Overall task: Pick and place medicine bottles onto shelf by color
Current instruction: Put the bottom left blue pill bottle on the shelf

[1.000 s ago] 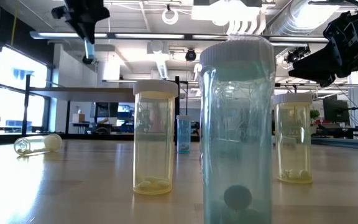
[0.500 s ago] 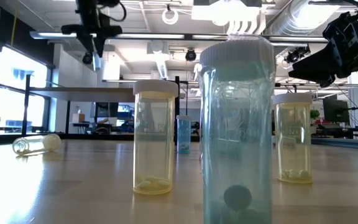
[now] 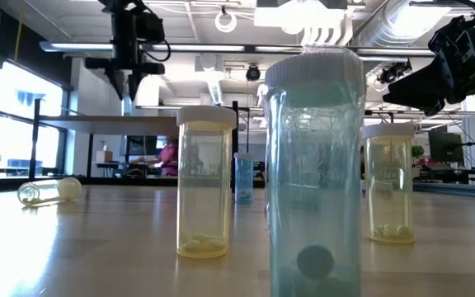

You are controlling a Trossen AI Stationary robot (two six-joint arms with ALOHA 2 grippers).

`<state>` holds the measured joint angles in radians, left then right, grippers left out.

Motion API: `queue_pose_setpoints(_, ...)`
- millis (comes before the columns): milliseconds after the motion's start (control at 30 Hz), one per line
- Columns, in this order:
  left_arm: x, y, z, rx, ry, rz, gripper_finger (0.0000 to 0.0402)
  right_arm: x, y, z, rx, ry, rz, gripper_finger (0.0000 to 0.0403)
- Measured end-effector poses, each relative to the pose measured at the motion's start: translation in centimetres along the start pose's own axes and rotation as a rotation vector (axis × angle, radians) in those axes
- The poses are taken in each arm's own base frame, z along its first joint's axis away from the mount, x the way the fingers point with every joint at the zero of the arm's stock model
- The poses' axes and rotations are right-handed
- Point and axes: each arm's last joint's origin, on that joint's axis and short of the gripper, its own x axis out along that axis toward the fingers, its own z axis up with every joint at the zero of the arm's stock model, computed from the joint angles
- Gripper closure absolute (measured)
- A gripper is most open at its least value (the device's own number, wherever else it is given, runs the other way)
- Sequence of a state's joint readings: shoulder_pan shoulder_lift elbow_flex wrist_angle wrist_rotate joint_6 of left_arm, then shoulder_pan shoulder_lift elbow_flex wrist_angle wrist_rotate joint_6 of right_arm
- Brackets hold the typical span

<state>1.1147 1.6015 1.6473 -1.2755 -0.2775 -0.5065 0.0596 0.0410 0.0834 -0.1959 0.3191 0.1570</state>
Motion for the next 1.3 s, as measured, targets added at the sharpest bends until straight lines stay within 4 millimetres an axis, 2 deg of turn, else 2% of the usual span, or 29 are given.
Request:
queue_pose_setpoints(200, -0.2, 0.0, -0.2, -0.048, 0.023, -0.037, 0.0291, 0.0, 0.0, 0.0, 0.000, 0.000, 0.000, 0.0217)
queue_pose_setpoints(333, -0.2, -0.2, -0.2, -0.003, 0.023, -0.043, 0.0291, 0.0, 0.0, 0.0, 0.000, 0.000, 0.000, 0.0217)
queue_pose_setpoints(667, -1.4, -3.7, -1.5, 0.203, -0.042, -0.153, 0.0291, 0.0, 0.0, 0.0, 0.000, 0.000, 0.000, 0.0217)
queue_pose_setpoints(867, -1.8, -4.8, -2.4, 0.252, -0.043, -0.170, 0.0291, 0.0, 0.0, 0.0, 0.000, 0.000, 0.000, 0.0217)
queue_pose_setpoints(1300, -1.4, -3.9, -3.2, 0.206, 0.015, 0.017, 0.0291, 0.0, 0.0, 0.0, 0.000, 0.000, 0.000, 0.0217)
